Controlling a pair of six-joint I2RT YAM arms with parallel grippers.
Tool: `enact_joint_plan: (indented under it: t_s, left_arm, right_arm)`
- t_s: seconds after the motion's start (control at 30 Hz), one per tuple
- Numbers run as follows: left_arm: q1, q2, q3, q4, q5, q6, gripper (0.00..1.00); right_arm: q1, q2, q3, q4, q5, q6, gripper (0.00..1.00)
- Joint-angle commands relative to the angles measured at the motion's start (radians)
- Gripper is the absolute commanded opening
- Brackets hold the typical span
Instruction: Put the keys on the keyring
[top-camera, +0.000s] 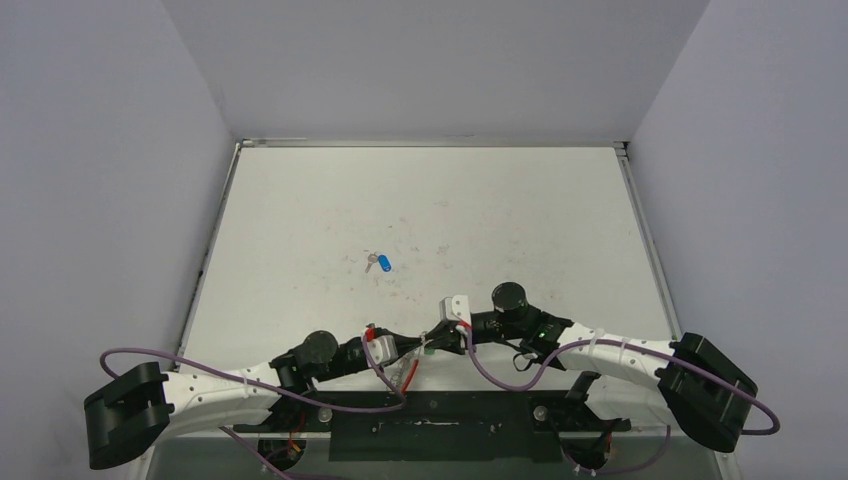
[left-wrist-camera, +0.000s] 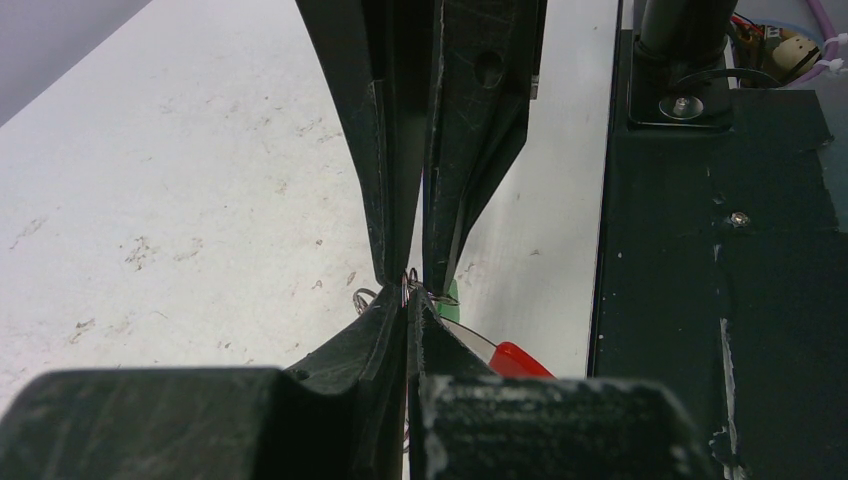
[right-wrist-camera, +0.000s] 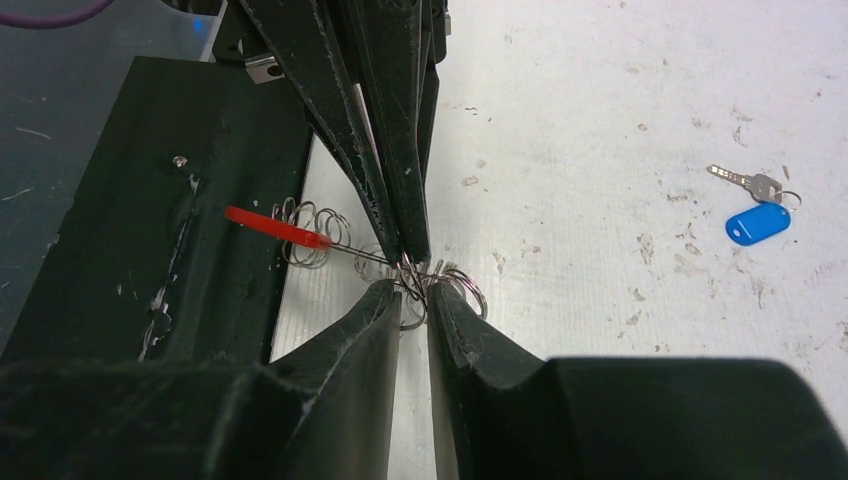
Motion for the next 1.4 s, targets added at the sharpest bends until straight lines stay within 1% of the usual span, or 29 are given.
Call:
enact_joint_plan:
  t_s: [0.0,0.17,0.3,0.43,0.53,0.57,0.67,0.77,0.93,1.1,1.23,1.37]
  left_arm:
    - [-0.006,-0.016,0.013,0.054,0.016,-0.018,0.00]
    - [-0.006,-0.017,0.012,0.054,0.017,-0.018,0.00]
    - [-0.005,-0.020,0.008,0.053,0.017,-0.020,0.00]
    - [-0.006,-0.028,0.005,0.048,0.012,-0.023,0.00]
    - [-0.005,-0.044,0.008,0.029,-0.002,-0.024,0.00]
    - [-0.006,-0.050,0.012,0.011,-0.004,-0.025,0.03]
    - [-0.005,-0.077,0.037,-0.064,-0.014,-0.029,0.18]
    - [-0.005,-0.112,0.057,-0.150,-0.028,-0.029,0.24]
    - [-0.006,-0.186,0.083,-0.282,-0.072,-0.022,0.27]
    - [-0.006,-0.230,0.096,-0.348,-0.100,-0.015,0.29]
    - [-0.006,-0.216,0.108,-0.352,-0.087,-0.007,0.29]
    - [-0.006,-0.143,0.102,-0.263,-0.061,0.006,0.29]
  right_arm:
    - [0.008,0.011,0.031,0.089,-0.028,-0.006,0.17]
    - [0.008,0.014,0.036,0.095,-0.029,0.001,0.11]
    - [0.008,0.014,0.039,0.084,-0.024,0.005,0.00]
    - [0.008,0.012,0.062,0.020,-0.014,0.004,0.00]
    - [0.008,0.016,0.115,-0.103,0.009,-0.003,0.00]
    - [0.009,0.020,0.144,-0.167,0.018,-0.011,0.00]
    - [0.015,0.046,0.232,-0.359,0.048,-0.038,0.00]
    - [0.023,0.070,0.310,-0.531,0.075,-0.062,0.00]
    - [0.040,0.098,0.435,-0.741,0.132,-0.072,0.00]
    - [0.060,0.136,0.543,-0.926,0.210,-0.113,0.00]
    - [0.081,0.194,0.617,-1.051,0.279,-0.132,0.00]
    - [0.104,0.250,0.674,-1.125,0.330,-0.124,0.00]
